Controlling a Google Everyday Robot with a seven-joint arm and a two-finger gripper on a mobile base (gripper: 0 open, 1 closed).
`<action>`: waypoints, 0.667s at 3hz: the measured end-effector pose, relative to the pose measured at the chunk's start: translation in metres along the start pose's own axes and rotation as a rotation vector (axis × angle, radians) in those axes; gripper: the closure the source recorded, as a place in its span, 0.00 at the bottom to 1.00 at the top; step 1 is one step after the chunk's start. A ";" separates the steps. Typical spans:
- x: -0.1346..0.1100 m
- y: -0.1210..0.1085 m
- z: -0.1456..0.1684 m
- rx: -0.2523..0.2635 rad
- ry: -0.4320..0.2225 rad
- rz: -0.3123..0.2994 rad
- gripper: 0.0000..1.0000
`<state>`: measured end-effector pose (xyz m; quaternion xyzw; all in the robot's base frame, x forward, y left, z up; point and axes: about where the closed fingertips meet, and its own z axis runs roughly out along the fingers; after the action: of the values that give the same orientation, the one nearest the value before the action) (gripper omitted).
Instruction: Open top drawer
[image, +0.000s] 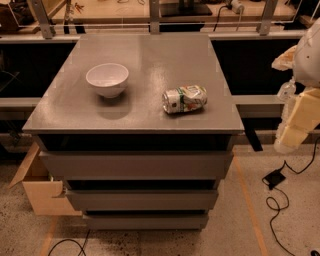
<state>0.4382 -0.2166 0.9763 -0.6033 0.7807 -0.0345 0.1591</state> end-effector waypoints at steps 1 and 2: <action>0.000 0.000 0.000 0.000 0.000 0.000 0.00; -0.001 0.022 0.010 -0.021 0.001 -0.035 0.00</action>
Offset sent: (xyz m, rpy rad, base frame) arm -0.0581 0.0247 -0.0524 -0.0206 0.0748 0.1234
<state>0.4207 -0.2085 0.9619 -0.6184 0.7706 -0.0292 0.1516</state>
